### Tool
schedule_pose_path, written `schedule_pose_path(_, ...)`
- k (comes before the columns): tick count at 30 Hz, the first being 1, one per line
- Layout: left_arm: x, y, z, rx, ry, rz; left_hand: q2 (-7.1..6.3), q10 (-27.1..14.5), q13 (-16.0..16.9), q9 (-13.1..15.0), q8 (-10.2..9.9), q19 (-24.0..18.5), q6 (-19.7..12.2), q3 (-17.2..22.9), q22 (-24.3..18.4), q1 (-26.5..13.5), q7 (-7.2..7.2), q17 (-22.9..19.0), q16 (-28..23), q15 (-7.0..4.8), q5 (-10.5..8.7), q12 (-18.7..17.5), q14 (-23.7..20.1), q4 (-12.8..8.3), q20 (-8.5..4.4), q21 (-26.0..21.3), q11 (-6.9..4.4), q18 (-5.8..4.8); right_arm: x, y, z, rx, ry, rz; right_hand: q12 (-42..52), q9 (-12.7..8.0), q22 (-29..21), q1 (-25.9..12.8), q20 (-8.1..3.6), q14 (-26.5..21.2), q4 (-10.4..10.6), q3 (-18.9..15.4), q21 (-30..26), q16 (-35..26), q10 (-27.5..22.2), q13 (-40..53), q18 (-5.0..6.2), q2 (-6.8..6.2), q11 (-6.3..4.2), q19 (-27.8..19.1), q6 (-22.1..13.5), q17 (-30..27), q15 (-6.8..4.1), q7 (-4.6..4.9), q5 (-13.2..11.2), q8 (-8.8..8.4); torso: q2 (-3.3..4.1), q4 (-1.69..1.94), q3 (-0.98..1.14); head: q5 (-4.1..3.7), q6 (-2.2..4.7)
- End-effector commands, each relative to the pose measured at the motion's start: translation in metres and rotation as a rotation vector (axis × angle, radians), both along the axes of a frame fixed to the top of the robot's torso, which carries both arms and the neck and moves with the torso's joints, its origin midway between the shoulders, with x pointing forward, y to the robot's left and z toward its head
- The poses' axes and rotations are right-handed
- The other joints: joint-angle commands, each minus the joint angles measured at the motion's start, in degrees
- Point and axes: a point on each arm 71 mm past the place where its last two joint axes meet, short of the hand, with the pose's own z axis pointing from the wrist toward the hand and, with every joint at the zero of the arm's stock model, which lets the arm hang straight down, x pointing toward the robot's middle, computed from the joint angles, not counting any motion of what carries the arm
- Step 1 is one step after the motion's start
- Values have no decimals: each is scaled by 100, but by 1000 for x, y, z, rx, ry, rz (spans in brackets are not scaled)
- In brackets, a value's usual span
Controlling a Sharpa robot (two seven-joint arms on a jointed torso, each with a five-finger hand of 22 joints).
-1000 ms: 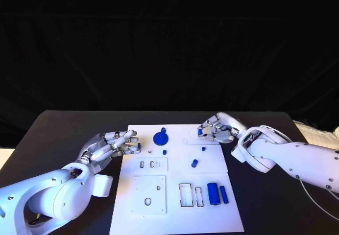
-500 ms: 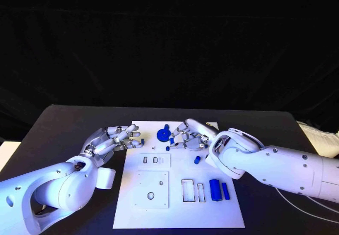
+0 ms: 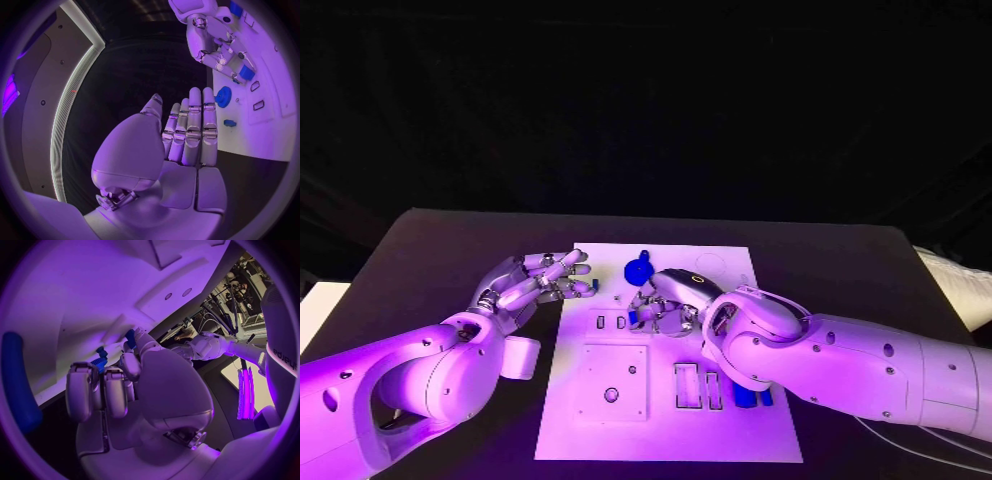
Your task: Assemble the parts on the task board
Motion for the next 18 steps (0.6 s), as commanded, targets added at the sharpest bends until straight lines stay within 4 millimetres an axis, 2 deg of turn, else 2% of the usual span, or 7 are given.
schedule_pose_path(1,-1,-2,2,-18,-12,-19,29,-10,-5,-4,-28,29,0,-9,-7,50,28,6,-21,9,-25,-10,-14,-21,24,-33,34,67,-2,3,-5,-76,-13,0,-32,95,-4,39,-34,514,19,25,-19,-23,182,-84,-18,72,-203,-9,153,1071,-30,-94,17,25,6,-15,7,20,-17)
schedule_pose_path(6,-1,-2,2,-18,-12,-18,29,-10,-5,-4,-28,29,0,-9,-7,50,28,6,-21,9,-25,-10,-14,-21,24,-33,34,67,-3,5,-7,-89,-15,1,-33,97,-4,3,-31,514,28,19,-20,-24,182,-81,-18,56,-200,-9,155,1069,-26,-91,29,22,4,-9,12,66,-34)
schedule_pose_path(18,-1,-2,2,-18,-12,-17,29,-10,-5,-4,-28,29,0,-9,-7,50,28,6,-21,9,-25,-10,-14,-21,24,-33,34,67,-2,4,-9,-134,-21,-12,-39,99,-10,-40,-27,512,32,7,-24,-29,181,-80,-16,15,-197,-11,150,1061,-23,-89,33,14,3,-9,14,46,-75)
